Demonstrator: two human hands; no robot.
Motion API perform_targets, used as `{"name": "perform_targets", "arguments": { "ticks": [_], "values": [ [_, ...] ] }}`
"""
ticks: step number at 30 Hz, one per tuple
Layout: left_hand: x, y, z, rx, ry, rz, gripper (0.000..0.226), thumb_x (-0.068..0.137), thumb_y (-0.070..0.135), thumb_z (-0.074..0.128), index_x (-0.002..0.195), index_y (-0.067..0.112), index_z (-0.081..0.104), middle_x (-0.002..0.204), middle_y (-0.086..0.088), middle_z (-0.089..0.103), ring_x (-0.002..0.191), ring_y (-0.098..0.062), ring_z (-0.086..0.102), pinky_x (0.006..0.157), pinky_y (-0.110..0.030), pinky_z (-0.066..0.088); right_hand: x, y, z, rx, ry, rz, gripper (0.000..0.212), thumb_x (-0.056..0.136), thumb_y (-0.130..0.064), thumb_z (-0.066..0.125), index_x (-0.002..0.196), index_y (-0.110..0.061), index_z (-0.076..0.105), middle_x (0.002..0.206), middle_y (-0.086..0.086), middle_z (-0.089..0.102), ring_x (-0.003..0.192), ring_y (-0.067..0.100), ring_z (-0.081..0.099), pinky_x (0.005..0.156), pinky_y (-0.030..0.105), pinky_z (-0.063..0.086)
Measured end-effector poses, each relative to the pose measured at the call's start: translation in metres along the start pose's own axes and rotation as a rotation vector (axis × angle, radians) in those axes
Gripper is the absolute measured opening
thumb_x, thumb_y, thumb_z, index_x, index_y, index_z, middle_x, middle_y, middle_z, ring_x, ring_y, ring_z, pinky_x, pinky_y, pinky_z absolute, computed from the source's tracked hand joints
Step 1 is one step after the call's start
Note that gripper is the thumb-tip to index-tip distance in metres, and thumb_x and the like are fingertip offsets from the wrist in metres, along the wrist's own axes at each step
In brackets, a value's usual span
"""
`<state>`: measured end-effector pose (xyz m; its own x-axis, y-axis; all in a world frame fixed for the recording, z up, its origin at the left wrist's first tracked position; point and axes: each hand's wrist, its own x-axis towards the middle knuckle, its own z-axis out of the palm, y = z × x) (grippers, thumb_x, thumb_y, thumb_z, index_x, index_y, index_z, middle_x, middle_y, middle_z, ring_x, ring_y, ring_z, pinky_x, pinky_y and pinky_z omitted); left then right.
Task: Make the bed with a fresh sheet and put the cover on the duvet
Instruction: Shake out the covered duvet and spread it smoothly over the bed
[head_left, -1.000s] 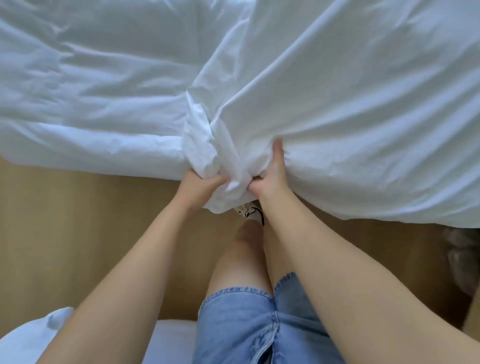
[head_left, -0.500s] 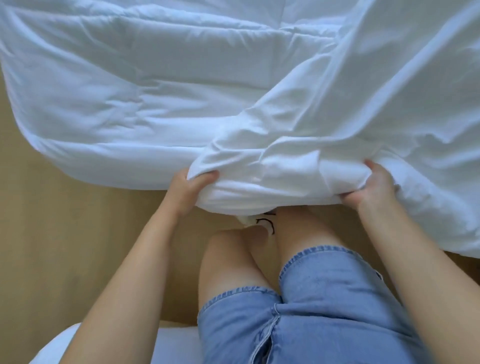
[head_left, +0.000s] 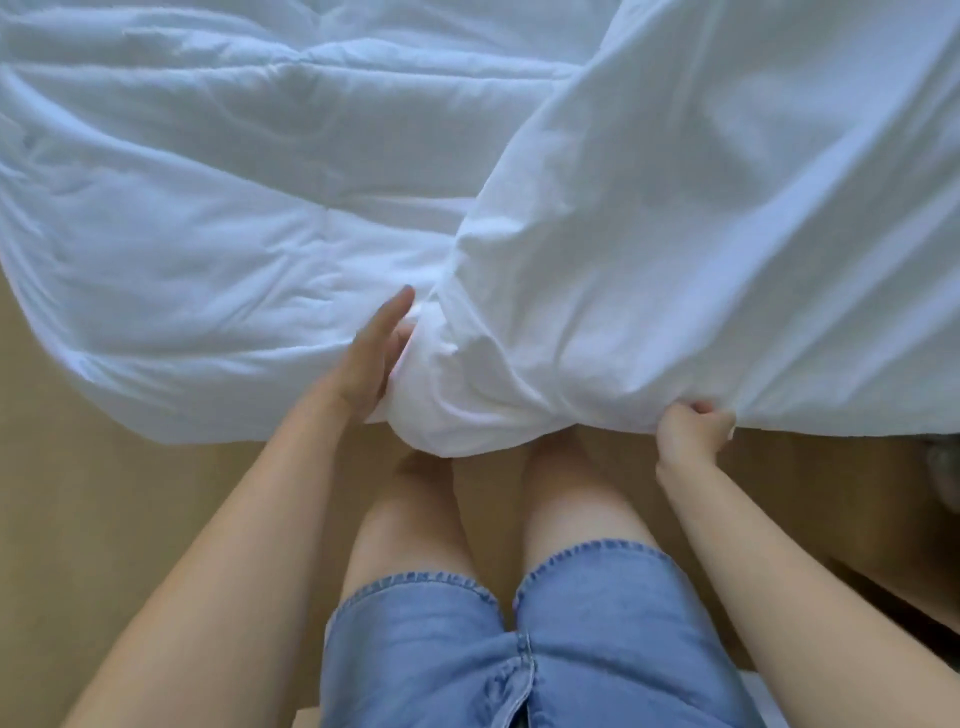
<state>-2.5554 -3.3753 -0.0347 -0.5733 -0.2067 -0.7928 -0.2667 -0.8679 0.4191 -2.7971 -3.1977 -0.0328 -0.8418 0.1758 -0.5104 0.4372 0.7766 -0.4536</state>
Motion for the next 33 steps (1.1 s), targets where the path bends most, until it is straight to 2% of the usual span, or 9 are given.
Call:
{"name": "perform_targets", "arguments": {
  "ticks": [5,9,12,14,16,20,23,28,33],
  "values": [
    [0.053,0.063,0.037,0.111,-0.016,-0.268,0.062,0.095,0.055,0.030,0.097,0.010,0.071,0.105,-0.012,0.070,0.090,-0.027,0.069,0.077,-0.032,0.053,-0.055,-0.085,0.042,0.012,-0.279,-0.674,0.018,0.086,-0.010,0.058,0.096,-0.015,0.044,0.101,-0.003,0.040,0.088,0.013,0.045,0.076,0.012,0.038],
    [0.066,0.097,0.088,0.332,-0.097,-0.240,0.037,0.098,0.039,0.039,0.094,0.015,0.067,0.094,-0.005,0.072,0.081,-0.021,0.069,0.066,-0.027,0.054,-0.062,-0.160,0.076,-0.046,-0.434,-0.700,0.059,0.081,-0.042,0.069,0.123,-0.010,0.042,0.115,-0.003,0.038,0.112,0.018,0.044,0.095,0.024,0.037],
    [0.056,0.099,0.115,0.878,0.303,0.282,0.003,0.085,0.023,0.053,0.085,0.020,0.053,0.073,0.007,0.060,0.069,-0.021,0.057,0.056,-0.029,0.039,-0.040,-0.207,0.090,-0.220,-0.419,-0.623,0.085,0.077,-0.042,0.071,0.139,-0.007,0.025,0.133,0.009,0.035,0.122,0.027,0.040,0.098,0.034,0.038],
    [0.033,0.097,0.131,1.109,0.597,0.827,0.018,0.075,0.009,0.056,0.084,0.020,0.043,0.060,0.009,0.047,0.053,-0.023,0.046,0.045,-0.027,0.028,-0.025,-0.231,0.094,-0.300,-0.421,-0.574,0.066,0.080,-0.025,0.066,0.132,-0.006,0.030,0.126,0.011,0.041,0.111,0.029,0.048,0.087,0.033,0.043],
    [0.024,0.093,0.138,1.223,0.462,1.025,0.025,0.068,0.009,0.062,0.083,0.019,0.044,0.066,0.004,0.051,0.051,-0.023,0.047,0.044,-0.021,0.029,-0.015,-0.249,0.095,-0.198,-0.470,-0.537,0.029,0.082,-0.008,0.055,0.110,-0.004,0.048,0.101,0.009,0.051,0.089,0.024,0.052,0.070,0.028,0.042],
    [0.069,0.148,0.143,0.517,0.261,0.414,0.037,0.073,0.045,0.062,0.092,0.015,0.054,0.093,-0.001,0.061,0.083,-0.016,0.059,0.072,-0.027,0.047,0.016,-0.261,0.064,0.545,-0.954,-0.185,0.039,0.080,0.016,0.037,0.077,-0.009,0.067,0.067,0.007,0.059,0.060,0.022,0.057,0.053,0.025,0.047],
    [0.139,0.219,0.157,0.037,0.177,0.232,0.043,0.097,0.041,0.040,0.093,0.007,0.067,0.092,-0.010,0.069,0.085,-0.022,0.066,0.070,-0.025,0.053,0.032,-0.249,0.042,0.404,-1.245,-0.093,0.036,0.072,0.009,0.047,0.080,-0.012,0.076,0.079,0.007,0.071,0.069,0.020,0.067,0.063,0.029,0.053],
    [0.192,0.279,0.213,0.313,0.071,0.130,0.036,0.077,0.029,0.070,0.104,0.007,0.065,0.099,-0.015,0.066,0.080,-0.027,0.064,0.074,-0.035,0.053,0.059,-0.244,0.048,0.024,-0.631,-0.279,0.022,0.084,0.000,0.052,0.099,-0.014,0.062,0.095,0.001,0.065,0.089,0.020,0.061,0.074,0.028,0.051],
    [0.174,0.324,0.239,0.964,0.510,0.890,0.010,0.071,-0.001,0.052,0.081,0.000,0.052,0.070,-0.014,0.055,0.065,-0.033,0.051,0.060,-0.039,0.044,0.063,-0.315,0.044,0.460,-0.437,-0.544,0.023,0.081,-0.027,0.058,0.102,-0.022,0.050,0.102,-0.006,0.053,0.091,0.005,0.052,0.073,0.006,0.041]
  ]
}}
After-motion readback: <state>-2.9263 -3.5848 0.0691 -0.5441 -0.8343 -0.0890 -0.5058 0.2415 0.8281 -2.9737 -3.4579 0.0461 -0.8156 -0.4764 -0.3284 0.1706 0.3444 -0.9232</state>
